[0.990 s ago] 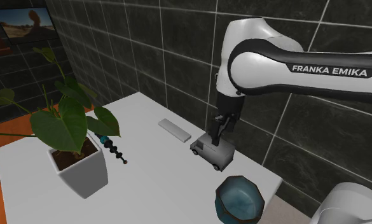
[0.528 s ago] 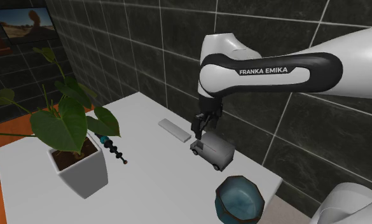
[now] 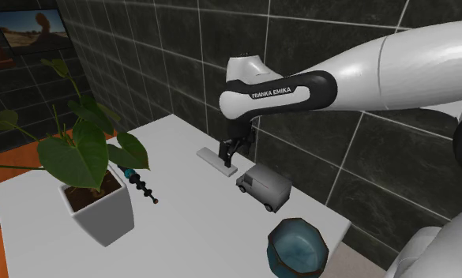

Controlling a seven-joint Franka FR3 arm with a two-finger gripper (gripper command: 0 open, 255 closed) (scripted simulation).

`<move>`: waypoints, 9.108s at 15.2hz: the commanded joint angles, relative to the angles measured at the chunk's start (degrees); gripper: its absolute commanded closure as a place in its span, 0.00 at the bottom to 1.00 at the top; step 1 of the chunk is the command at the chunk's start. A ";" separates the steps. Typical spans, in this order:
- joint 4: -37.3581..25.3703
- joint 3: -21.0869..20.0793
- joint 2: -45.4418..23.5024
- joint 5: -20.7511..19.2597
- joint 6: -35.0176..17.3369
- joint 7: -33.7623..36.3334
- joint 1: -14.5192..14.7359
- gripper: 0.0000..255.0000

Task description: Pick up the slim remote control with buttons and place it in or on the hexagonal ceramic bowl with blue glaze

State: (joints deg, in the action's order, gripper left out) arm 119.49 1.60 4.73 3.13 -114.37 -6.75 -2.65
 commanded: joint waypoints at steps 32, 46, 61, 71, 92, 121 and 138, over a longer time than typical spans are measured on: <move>-28.66 1.12 -35.07 -0.75 -7.61 -0.43 -1.49 1.00; -30.92 1.20 -32.96 -0.90 -3.26 -0.30 -1.47 1.00; -38.41 1.31 -30.24 -1.13 6.95 -0.05 -1.49 1.00; -45.92 1.34 -30.11 -1.18 14.59 0.08 -1.59 1.00; 12.09 -1.52 18.12 -2.57 4.71 6.34 1.96 1.00; 46.27 -8.03 58.46 3.20 10.73 13.35 7.20 1.00; 43.44 -7.69 58.52 2.84 13.62 13.35 6.98 0.00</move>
State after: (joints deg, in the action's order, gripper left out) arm 164.31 -6.19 63.46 6.10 -101.98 6.57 4.42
